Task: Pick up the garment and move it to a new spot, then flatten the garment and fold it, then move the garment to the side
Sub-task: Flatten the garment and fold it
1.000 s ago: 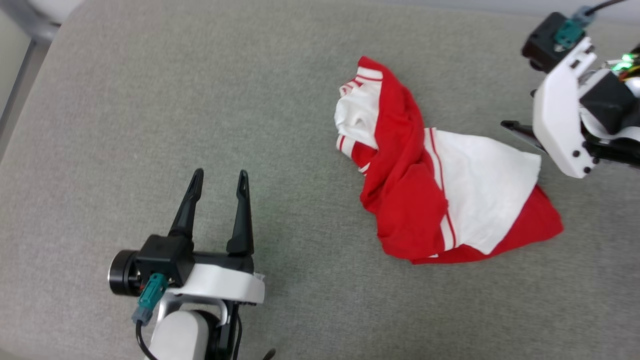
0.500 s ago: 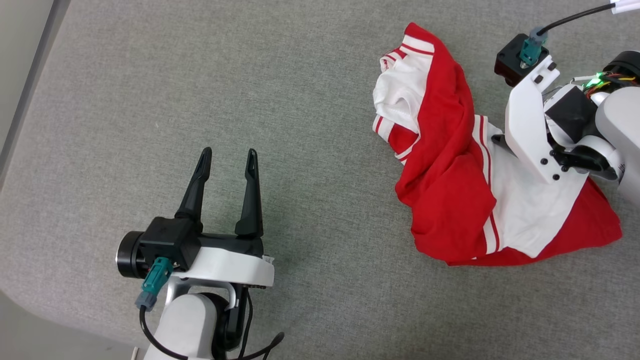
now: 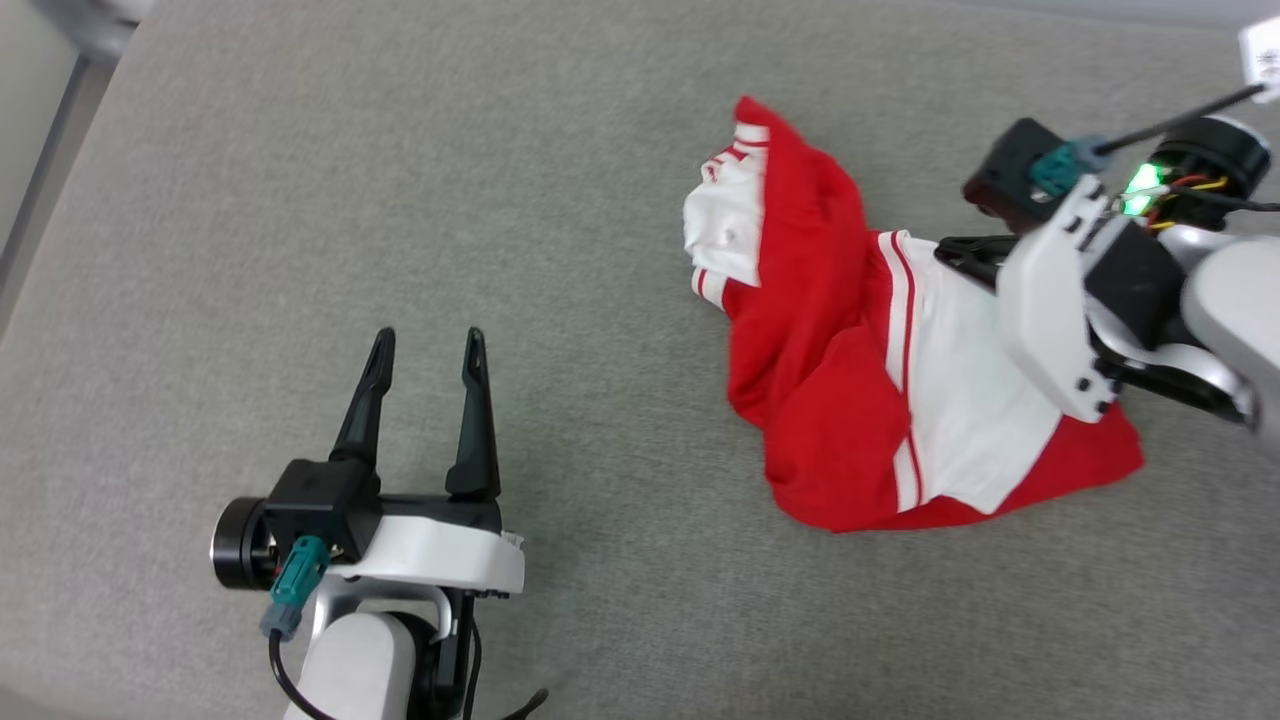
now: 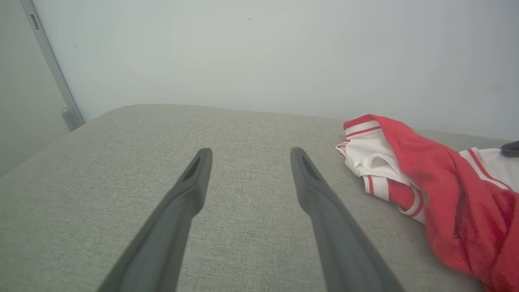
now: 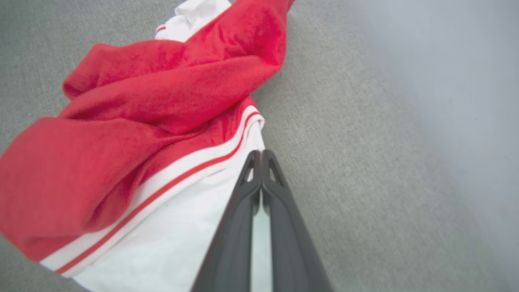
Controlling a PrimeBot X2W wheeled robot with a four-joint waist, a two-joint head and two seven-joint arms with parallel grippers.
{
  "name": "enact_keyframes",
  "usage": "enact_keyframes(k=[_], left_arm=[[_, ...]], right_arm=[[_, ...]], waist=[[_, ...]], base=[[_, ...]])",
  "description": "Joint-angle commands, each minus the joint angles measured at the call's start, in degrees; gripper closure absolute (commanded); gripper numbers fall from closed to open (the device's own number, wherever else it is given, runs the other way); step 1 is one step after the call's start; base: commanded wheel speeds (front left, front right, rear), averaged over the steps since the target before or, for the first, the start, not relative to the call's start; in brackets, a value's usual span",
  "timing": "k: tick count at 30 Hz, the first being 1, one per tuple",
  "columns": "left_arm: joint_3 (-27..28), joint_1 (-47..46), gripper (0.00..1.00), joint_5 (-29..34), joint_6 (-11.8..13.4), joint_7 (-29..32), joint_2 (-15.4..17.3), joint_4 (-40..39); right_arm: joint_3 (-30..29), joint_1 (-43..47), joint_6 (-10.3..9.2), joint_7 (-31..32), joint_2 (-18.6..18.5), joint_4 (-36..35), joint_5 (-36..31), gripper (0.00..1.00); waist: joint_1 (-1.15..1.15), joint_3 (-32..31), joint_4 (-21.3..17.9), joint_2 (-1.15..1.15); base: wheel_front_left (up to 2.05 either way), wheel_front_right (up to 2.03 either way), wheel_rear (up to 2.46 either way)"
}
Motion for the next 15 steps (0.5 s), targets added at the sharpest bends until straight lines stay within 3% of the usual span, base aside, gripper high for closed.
enact_keyframes(k=[1,6,15], left_arm=[[0.3,0.7,0.0,0.5,-0.1,-0.1,0.0,0.0],[1.0,2.1,0.0,0.8,-0.2,-0.1,0.0,-0.3],[1.4,3.2,0.0,0.8,-0.5,-0.1,0.0,-0.6]], right_arm=[[-0.3,0.9,-0.06,-0.7,-2.0,-2.0,-0.1,1.0],[-4.8,2.8,-0.06,-1.3,-9.3,-9.7,0.4,1.0],[-18.3,11.2,-0.07,5.6,-22.6,-16.5,2.3,1.0]], waist=[[0.0,-1.8,-1.8,0.0],[0.0,-2.8,-3.3,0.0],[0.0,-2.8,-4.3,0.0]], base=[[0.0,0.0,0.0],[0.0,0.0,0.0],[0.0,0.0,0.0]])
